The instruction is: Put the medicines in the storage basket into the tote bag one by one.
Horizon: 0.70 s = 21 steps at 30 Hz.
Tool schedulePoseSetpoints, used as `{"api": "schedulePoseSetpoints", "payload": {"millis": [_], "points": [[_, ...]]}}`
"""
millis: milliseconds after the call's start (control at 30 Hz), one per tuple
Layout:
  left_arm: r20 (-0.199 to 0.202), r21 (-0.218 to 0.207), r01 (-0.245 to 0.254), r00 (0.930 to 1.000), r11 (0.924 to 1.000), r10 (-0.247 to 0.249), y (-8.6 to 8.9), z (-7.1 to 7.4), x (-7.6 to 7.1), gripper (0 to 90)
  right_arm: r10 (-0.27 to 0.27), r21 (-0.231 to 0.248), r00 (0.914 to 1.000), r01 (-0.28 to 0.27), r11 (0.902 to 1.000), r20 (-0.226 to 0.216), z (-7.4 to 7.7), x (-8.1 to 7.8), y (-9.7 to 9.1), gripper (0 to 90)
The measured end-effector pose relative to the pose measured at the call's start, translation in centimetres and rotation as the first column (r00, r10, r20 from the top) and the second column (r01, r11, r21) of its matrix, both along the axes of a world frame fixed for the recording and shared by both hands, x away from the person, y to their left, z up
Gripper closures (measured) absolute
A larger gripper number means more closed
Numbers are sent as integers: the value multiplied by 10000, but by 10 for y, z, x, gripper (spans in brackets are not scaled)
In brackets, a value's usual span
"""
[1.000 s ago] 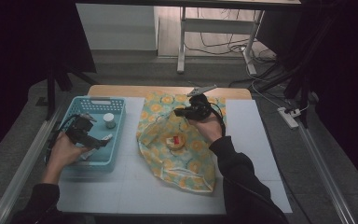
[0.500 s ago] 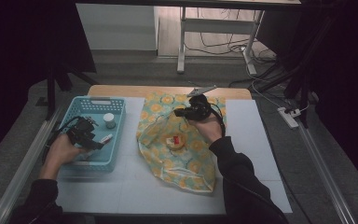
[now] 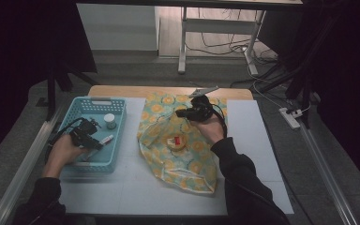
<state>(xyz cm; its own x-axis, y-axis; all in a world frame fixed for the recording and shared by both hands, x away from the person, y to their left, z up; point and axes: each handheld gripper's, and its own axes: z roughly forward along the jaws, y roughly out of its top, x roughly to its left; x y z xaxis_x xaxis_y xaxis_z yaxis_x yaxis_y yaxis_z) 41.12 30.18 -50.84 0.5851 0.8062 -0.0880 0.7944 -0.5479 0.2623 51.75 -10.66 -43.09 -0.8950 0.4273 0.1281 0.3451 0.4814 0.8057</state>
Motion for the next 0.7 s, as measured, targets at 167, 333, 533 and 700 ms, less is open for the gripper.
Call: {"api": "schedulePoseSetpoints", "payload": {"millis": [167,333,533,700], "points": [[109,71,-354,9993,9993,353,2,1,1,748,-10,3,10000,10,10000,0,-1,0,0,900],[126,-436,-948,9954,9945,954,8,7,1,752,-38,32,10000,38,10000,6,-1,0,-1,900],[701,-821,-1303,9882,9881,1361,13,21,-4,752,-38,64,10000,38,10000,53,0,0,-1,900],[1255,-1018,-1342,9812,9857,1466,14,31,-9,752,-28,104,9999,27,9999,98,1,-1,0,900]]}}
